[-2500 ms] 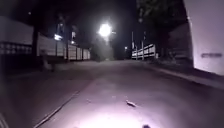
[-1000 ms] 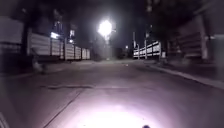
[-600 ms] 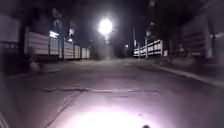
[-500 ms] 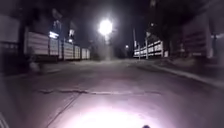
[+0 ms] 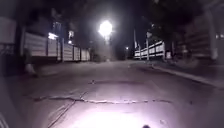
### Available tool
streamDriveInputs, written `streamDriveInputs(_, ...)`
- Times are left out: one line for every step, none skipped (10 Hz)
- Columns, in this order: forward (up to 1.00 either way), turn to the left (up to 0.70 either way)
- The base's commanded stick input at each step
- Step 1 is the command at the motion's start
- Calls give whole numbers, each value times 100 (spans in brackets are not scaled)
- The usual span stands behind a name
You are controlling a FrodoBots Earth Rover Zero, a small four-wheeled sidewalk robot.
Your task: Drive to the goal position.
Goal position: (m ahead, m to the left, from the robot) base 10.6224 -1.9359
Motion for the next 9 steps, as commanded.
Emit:
streamDriveInputs(70, 0)
streamDriveInputs(70, 0)
streamDriveInputs(70, 0)
streamDriveInputs(70, 0)
streamDriveInputs(70, 0)
streamDriveInputs(70, 0)
streamDriveInputs(70, 0)
streamDriveInputs(70, 0)
streamDriveInputs(70, 0)
